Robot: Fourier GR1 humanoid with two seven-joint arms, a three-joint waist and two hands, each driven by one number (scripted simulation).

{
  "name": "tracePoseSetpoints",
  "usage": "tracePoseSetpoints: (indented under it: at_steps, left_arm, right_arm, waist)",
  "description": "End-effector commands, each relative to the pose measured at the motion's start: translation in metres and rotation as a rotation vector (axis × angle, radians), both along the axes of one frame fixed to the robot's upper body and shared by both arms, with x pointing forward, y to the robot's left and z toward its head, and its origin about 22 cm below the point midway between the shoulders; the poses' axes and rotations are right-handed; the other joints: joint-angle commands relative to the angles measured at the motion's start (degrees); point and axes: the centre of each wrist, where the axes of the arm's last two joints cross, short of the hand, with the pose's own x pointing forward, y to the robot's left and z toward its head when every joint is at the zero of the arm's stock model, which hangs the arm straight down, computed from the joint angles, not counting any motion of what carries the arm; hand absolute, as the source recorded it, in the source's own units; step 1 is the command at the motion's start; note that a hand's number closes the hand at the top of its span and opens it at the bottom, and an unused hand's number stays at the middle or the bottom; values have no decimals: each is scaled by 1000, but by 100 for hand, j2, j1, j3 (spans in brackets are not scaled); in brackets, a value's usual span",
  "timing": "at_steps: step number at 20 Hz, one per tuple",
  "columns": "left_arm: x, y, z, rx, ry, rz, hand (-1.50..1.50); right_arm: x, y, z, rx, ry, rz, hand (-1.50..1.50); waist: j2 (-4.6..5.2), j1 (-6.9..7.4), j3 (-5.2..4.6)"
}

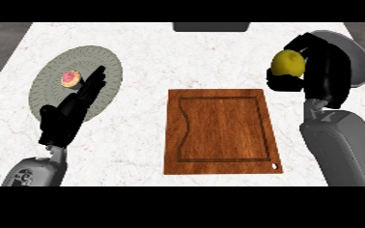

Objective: Pick the lemon from the cutting board and place it in the pan

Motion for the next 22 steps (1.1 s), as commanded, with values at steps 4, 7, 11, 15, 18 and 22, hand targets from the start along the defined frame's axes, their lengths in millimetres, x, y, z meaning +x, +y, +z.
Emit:
tracePoseSetpoints:
  at_steps: [4,7,11,15,18,22]
  left_arm:
    - [-15,-14,-6,-7,8,-22,0]
    - [8,-3,1,8,-2,-24,0]
    - [-3,-4,8,-1,-2,-18,0]
    - [-5,-11,4,-3,-19,-11,0]
    - [4,-20,-8,-9,-5,-16,0]
    - [-1,-13,13,8,-32,-31,0]
  right_arm:
    - [35,-79,-27,-45,-8,-99,150]
    - [46,-111,-50,-65,-53,-154,150]
    - [51,-153,-58,-74,-47,-164,150]
    - [71,-159,-63,-76,-48,-156,150]
    - [75,-170,-61,-78,-56,-161,150]
    - [74,-183,-68,-81,-61,-176,150]
  waist:
    - [6,66,2]
    - [54,92,7]
    - [34,119,7]
    - [40,144,7]
    - [37,102,4]
    - [71,231,13]
